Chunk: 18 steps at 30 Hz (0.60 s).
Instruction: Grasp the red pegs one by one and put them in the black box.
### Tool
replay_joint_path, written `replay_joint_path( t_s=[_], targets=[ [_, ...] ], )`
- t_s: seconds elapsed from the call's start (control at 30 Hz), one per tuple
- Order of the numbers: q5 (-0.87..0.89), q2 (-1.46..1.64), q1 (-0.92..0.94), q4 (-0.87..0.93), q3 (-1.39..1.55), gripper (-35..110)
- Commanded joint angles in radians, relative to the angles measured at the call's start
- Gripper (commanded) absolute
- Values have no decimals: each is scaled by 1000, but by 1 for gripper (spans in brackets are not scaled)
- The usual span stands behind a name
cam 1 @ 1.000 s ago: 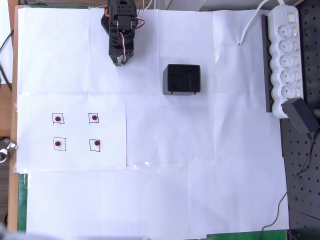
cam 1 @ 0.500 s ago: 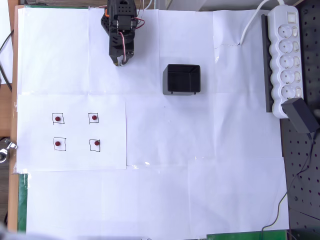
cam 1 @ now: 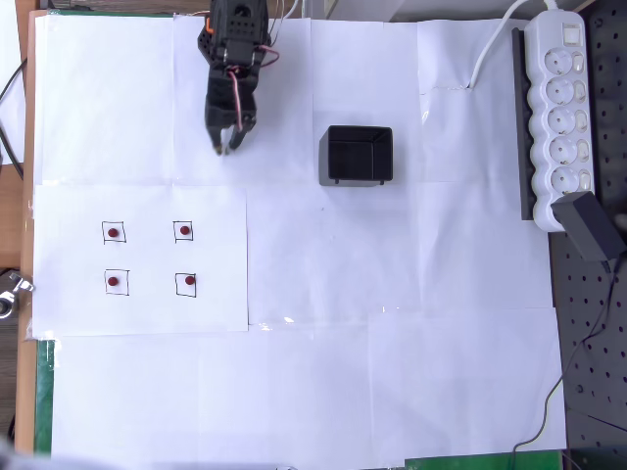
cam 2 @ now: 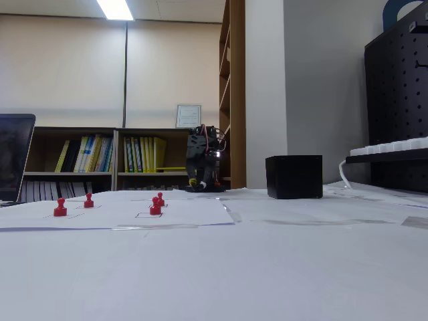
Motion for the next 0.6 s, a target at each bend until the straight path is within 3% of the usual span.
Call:
replay_joint_path(
  t_s=[0.0, 0.17, 0.57],
  targets=[
    [-20, 307, 58, -393, -2, 4],
    [-87, 621, 60, -784, 3, 5],
    [-215, 1069, 28, -1186, 150, 10]
  ],
)
